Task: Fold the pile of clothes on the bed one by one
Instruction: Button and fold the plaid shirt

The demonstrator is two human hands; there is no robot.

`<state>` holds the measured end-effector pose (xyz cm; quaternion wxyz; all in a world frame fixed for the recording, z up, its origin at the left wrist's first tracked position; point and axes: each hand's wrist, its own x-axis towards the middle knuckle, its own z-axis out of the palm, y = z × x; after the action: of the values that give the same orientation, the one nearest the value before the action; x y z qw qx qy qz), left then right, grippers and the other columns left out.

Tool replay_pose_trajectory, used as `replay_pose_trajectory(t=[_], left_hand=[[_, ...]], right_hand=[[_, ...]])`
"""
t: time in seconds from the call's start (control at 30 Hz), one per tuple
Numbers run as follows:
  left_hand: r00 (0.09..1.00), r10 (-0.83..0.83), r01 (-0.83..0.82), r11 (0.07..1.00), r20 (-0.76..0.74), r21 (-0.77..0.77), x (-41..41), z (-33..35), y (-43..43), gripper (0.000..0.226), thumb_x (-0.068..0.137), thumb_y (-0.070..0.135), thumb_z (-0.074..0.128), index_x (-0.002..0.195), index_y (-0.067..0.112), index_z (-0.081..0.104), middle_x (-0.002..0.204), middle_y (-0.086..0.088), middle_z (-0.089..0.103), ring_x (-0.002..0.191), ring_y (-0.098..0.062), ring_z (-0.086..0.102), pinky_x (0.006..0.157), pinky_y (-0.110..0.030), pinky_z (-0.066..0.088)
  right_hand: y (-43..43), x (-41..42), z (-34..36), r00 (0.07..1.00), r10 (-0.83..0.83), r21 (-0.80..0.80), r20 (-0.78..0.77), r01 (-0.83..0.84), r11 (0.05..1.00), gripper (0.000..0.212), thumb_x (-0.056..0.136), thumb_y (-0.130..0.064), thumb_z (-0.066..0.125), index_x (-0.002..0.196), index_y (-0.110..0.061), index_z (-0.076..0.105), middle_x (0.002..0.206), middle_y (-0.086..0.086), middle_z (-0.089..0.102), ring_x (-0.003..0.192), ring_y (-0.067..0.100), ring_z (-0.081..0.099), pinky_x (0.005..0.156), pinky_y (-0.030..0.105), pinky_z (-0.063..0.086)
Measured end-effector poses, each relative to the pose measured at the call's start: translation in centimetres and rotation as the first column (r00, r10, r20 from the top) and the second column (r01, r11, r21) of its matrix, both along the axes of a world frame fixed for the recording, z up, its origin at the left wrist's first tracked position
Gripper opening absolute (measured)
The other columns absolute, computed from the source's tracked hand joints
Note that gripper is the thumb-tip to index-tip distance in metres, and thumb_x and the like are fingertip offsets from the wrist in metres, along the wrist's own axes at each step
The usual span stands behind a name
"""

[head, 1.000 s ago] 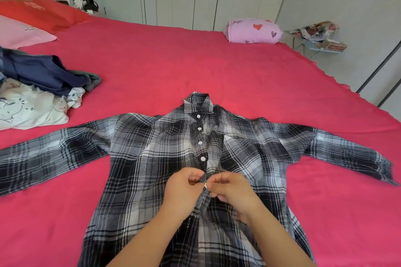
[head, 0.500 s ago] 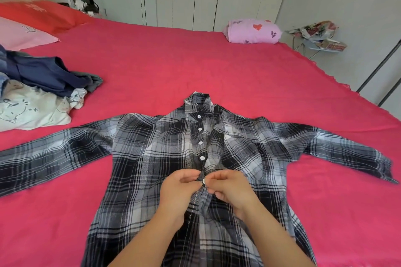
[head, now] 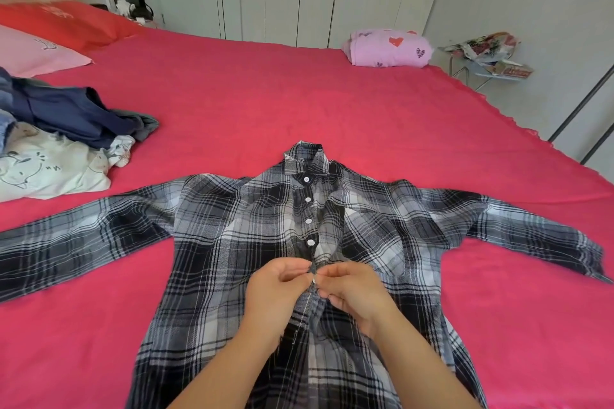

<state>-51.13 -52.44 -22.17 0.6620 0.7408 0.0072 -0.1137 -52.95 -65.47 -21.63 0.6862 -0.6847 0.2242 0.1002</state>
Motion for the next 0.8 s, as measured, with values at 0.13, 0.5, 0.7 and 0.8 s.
replay_pose_trajectory(t=[0.13,0.5,0.7,0.8], left_hand=[[0.998,0.006,-0.010,0.998,0.068,0.064,0.2,0.0,0.2,0.017,0.087,0.015,0.062,0.084,0.032,0.067,0.087,0.011,0.069,0.083,-0.002,0.062,0.077,-0.019,0.049],[0.982,-0.045,0.014,0.986,0.183,0.165,0.1,-0.1,0.2,0.029,0.085,0.007,0.064,0.081,0.036,0.062,0.085,0.017,0.067,0.083,0.017,0.057,0.071,0.002,0.041],[0.996,-0.038,0.032,0.997,0.082,0.071,0.5,0.2,0.3,0.026,0.084,0.001,0.061,0.088,0.027,0.064,0.087,0.007,0.069,0.063,-0.003,0.065,0.061,-0.011,0.051],[0.999,-0.044,0.044,0.998,0.007,0.043,1.1,0.3,0.3,0.023,0.082,-0.003,0.061,0.089,0.018,0.066,0.084,0.001,0.069,0.060,-0.003,0.064,0.059,-0.014,0.052]], right_hand=[[0.1,0.0,0.1,1.000,-0.017,0.016,-0.012,0.017,1.000,0.004,0.084,-0.005,0.065,0.082,-0.009,0.066,0.067,0.001,0.061,0.063,0.008,0.055,0.060,0.015,0.045],[0.0,0.3,0.1,0.997,-0.072,0.077,-0.025,0.074,0.994,0.006,0.082,-0.003,0.065,0.086,-0.006,0.066,0.068,0.001,0.063,0.059,0.007,0.058,0.058,0.015,0.046],[0.0,0.3,0.0,0.998,-0.059,0.024,0.004,0.059,0.998,0.005,0.082,-0.002,0.066,0.081,-0.007,0.066,0.064,0.001,0.063,0.059,0.007,0.057,0.059,0.016,0.047],[0.1,0.3,0.1,0.998,-0.066,0.014,0.021,0.066,0.998,0.011,0.081,0.001,0.066,0.076,-0.008,0.065,0.062,0.002,0.062,0.057,0.008,0.056,0.056,0.016,0.047]])
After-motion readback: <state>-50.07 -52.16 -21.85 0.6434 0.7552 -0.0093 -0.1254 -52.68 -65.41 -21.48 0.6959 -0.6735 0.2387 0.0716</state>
